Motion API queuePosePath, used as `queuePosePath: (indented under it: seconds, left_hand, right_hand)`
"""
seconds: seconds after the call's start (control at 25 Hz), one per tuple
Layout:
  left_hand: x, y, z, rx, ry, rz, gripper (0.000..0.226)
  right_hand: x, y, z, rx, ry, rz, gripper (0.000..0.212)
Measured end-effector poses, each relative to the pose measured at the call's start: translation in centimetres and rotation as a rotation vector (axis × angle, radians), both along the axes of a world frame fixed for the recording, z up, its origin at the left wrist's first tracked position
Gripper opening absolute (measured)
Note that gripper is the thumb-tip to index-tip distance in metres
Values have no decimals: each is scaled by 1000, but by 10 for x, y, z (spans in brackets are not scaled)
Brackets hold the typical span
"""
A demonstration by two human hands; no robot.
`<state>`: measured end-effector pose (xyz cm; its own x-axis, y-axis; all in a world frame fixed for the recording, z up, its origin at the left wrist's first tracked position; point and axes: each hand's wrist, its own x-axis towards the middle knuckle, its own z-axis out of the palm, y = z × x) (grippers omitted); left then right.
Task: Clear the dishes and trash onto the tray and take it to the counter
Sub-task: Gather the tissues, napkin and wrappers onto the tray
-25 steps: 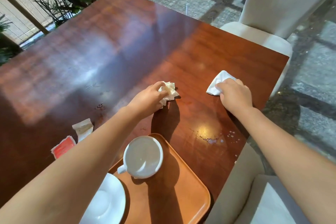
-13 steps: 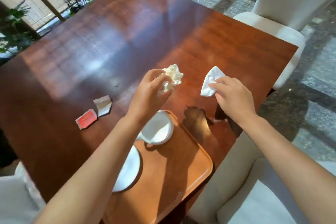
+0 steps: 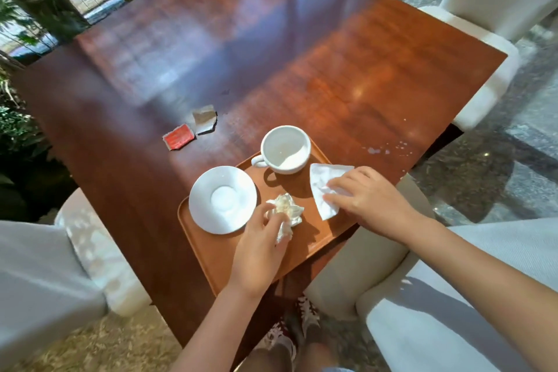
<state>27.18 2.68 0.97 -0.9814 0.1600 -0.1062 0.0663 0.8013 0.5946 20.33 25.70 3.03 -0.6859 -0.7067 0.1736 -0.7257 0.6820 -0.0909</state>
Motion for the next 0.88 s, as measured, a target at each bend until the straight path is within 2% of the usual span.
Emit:
queuePosePath:
  seconds: [0.2, 0.32, 0.44, 0.68, 0.88]
  left_hand:
    - [-2, 12, -12, -121, 19, 70, 20]
    - [0, 16, -11, -238, 57, 91, 32]
    - [4, 14, -6, -254, 62, 94, 43]
    - [5, 4, 8, -230, 114, 96, 43]
    - [-11, -6, 27, -194, 111, 120, 32]
  right_hand:
    - [-2, -1, -16, 130, 5, 142, 38]
    - [-2, -5, -21, 179, -39, 144, 45]
    - [-5, -5, -15, 204, -63, 130, 44]
    - [-3, -10, -3, 107, -117, 61, 27]
    - [-8, -34, 24, -16, -198, -6, 19]
